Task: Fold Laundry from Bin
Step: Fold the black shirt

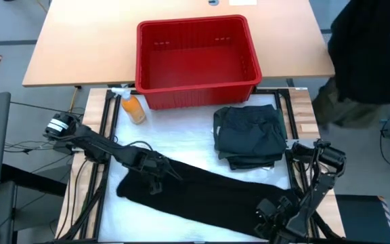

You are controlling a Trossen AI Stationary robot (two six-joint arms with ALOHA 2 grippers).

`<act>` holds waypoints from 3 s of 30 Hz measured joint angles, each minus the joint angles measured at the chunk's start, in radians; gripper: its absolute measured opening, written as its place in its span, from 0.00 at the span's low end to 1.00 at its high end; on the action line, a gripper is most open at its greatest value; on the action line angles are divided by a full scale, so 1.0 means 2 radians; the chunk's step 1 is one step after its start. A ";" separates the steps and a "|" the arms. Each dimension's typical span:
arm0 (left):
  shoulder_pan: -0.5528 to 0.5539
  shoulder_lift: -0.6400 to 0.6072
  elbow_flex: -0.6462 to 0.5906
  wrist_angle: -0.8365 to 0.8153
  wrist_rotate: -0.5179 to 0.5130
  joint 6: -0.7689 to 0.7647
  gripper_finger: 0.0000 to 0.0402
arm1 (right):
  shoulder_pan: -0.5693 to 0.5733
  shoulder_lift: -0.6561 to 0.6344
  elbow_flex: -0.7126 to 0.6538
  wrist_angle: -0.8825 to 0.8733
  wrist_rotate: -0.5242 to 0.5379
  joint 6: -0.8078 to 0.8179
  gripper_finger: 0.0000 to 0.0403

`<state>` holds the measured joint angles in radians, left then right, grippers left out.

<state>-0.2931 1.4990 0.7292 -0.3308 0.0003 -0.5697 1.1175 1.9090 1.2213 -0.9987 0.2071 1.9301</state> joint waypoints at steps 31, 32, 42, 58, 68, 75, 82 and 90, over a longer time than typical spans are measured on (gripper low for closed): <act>0.038 -0.187 -0.008 -0.321 -0.063 0.189 0.35 | 0.006 -0.060 0.000 -0.076 0.069 0.029 0.05; 0.038 -0.184 -0.008 -0.322 -0.067 0.187 0.35 | 0.006 -0.060 -0.001 -0.075 0.070 0.030 0.05; 0.017 -0.141 -0.006 -0.275 -0.120 0.203 0.35 | -0.003 -0.060 -0.007 -0.069 0.080 0.030 0.06; 0.018 -0.090 -0.004 -0.237 -0.100 0.229 0.21 | -0.004 -0.061 -0.007 -0.061 0.081 0.026 0.06; 0.028 -0.129 -0.004 -0.237 -0.104 0.196 0.00 | -0.009 -0.061 -0.007 -0.038 0.082 0.026 0.06; 0.069 -0.172 -0.004 -0.261 -0.111 0.156 0.00 | -0.038 -0.061 -0.007 0.043 0.188 -0.017 0.06; 0.097 -0.179 -0.029 -0.262 -0.092 0.105 0.00 | -0.150 -0.061 -0.006 0.236 0.252 -0.325 0.04; 0.097 -0.179 -0.041 -0.242 -0.086 0.092 0.00 | -0.272 -0.005 -0.006 0.423 0.195 -0.545 0.04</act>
<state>-0.0994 1.1419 0.6472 -0.8150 -0.1722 -0.3856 0.5741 1.8995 1.2087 -0.1529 0.5965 0.8396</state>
